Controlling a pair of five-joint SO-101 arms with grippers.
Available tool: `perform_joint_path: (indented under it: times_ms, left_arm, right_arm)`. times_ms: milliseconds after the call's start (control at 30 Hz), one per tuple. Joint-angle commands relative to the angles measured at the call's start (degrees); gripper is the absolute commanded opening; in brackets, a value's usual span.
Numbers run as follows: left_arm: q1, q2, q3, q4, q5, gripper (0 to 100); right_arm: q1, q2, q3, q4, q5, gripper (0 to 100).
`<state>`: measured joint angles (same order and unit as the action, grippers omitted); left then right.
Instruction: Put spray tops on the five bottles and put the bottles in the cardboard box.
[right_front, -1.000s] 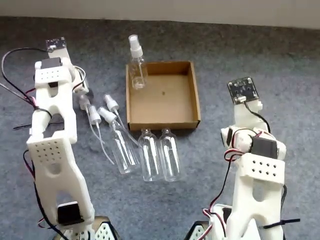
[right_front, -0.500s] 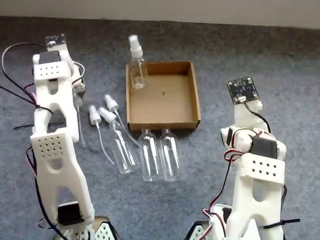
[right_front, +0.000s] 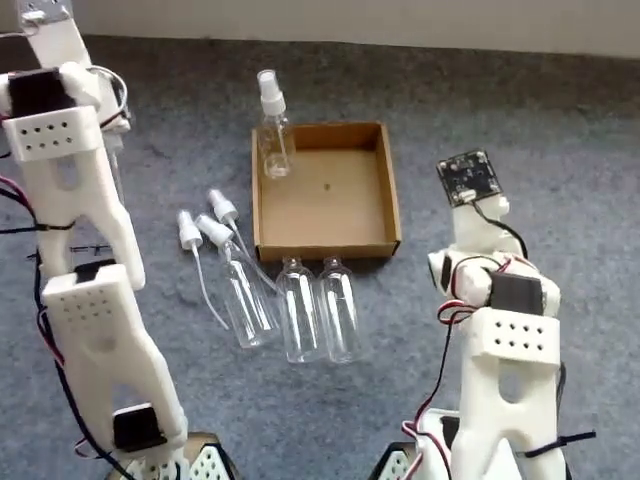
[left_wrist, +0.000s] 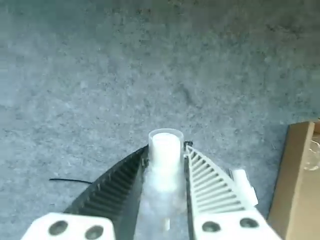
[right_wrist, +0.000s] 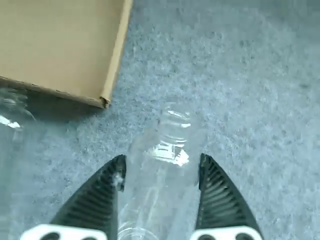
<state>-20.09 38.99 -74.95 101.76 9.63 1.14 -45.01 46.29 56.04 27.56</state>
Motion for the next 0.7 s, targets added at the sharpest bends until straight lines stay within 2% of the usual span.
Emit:
perform_joint_path:
  times_ms: [0, 133, 267, 433, 667]
  left_arm:
    - [1.1, -23.7, 14.5, 0.4, -1.9, 0]
    - [4.9, -44.0, 33.0, 0.3, -4.5, 0]
    - [9.1, -61.2, 46.9, -4.5, -5.5, 0]
    - [16.7, -77.7, 62.9, -17.8, -5.5, 0]
    - [35.1, -85.6, 79.8, -45.6, -5.3, 0]
  right_arm:
    - [-8.2, -2.0, -5.1, -5.8, -6.3, 0.2]
    - [-17.2, -2.1, -5.2, -9.4, -16.5, 0.5]
    - [-25.3, -6.5, -2.5, -16.7, -19.5, 0.5]
    - [-29.1, -18.9, 10.7, -26.4, -19.2, 0.5]
    - [-30.7, -36.2, 25.8, -28.0, -19.4, 0.5]
